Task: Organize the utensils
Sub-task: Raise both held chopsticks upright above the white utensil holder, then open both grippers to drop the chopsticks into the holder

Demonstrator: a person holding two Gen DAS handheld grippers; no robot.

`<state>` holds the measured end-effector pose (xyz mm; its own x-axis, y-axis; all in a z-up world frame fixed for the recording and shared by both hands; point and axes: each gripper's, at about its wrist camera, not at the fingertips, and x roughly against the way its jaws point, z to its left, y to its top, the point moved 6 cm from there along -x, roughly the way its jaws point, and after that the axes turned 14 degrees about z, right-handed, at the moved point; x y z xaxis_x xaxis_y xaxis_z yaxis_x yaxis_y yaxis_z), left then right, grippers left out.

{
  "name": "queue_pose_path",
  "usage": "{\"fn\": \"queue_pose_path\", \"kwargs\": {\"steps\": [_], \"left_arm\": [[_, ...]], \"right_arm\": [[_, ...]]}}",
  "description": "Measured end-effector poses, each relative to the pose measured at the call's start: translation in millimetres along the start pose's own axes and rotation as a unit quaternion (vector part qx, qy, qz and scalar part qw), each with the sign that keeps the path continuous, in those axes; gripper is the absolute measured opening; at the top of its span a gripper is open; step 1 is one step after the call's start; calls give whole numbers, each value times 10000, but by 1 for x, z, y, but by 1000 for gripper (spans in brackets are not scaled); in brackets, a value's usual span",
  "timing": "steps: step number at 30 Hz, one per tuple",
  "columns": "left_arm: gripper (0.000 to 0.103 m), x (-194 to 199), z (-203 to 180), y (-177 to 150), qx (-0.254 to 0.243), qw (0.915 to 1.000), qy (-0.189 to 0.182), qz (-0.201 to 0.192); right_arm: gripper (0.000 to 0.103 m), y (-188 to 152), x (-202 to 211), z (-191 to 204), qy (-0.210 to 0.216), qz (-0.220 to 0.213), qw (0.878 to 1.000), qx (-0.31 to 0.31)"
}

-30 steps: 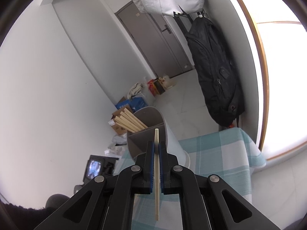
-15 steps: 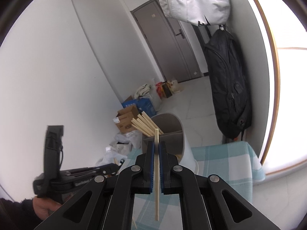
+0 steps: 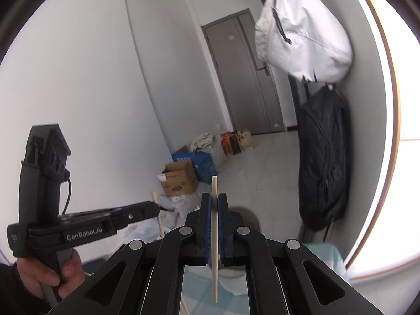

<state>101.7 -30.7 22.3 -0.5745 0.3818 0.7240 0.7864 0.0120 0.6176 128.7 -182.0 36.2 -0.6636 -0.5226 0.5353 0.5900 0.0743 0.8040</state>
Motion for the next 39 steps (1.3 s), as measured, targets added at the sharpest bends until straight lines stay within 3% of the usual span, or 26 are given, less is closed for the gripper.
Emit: {"fn": "queue_pose_path", "kwargs": {"steps": [8, 16, 20, 31, 35, 39], "left_arm": [[1, 0, 1, 52, 117, 9984, 128, -530], [1, -18, 16, 75, 266, 9971, 200, -686], [1, -34, 26, 80, 352, 9970, 79, -689], [1, -65, 42, 71, 348, 9955, 235, -845], [1, -74, 41, 61, 255, 9969, 158, -728], [2, -83, 47, 55, 328, 9991, -223, -139]], "right_arm": [[4, 54, -15, -9, -51, -123, 9998, 126], [4, 82, -45, -16, -168, -98, 9993, 324], [4, 86, -63, -18, -190, -33, 9990, 397], [4, 68, -107, -38, -254, 281, 9989, 275], [4, 61, -117, -40, -166, 353, 9989, 277], [5, 52, -124, -36, 32, 523, 9982, 281]]}}
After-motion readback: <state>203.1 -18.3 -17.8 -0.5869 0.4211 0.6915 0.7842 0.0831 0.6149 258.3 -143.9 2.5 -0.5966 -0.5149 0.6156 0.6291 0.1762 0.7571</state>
